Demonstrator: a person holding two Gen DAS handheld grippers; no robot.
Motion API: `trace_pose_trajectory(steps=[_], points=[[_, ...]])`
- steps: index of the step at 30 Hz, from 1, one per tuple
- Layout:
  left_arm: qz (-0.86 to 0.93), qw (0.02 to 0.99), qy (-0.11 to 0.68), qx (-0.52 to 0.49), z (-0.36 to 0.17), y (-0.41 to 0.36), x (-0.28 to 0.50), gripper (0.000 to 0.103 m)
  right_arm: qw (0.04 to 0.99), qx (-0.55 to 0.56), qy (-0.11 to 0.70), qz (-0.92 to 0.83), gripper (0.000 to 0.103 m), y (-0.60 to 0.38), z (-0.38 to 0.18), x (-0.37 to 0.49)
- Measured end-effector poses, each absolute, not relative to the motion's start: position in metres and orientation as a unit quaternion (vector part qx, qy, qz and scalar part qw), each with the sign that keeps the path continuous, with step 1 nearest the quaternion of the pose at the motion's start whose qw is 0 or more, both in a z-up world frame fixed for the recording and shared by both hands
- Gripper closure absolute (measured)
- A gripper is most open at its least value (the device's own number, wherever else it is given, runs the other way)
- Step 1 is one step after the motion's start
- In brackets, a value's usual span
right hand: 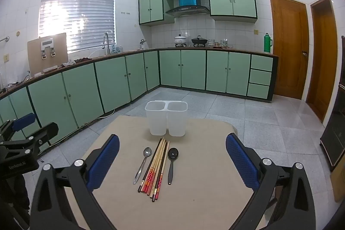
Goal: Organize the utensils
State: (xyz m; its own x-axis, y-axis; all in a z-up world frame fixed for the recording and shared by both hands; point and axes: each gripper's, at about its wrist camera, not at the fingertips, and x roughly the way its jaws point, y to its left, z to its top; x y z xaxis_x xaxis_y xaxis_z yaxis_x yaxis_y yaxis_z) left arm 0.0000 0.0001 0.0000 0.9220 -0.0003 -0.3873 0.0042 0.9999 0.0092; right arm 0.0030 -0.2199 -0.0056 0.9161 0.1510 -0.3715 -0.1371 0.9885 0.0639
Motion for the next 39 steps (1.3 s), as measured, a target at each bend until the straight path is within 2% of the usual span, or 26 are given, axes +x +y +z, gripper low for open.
trace_pose_trajectory(steps=[39], points=[[-0.001, 0.981, 0.194, 0.008, 0.0002, -0.0002, -0.0005, 0.005, 0.979, 0.017, 0.191, 0.073, 0.006, -0.2181, -0.0054, 0.0013]])
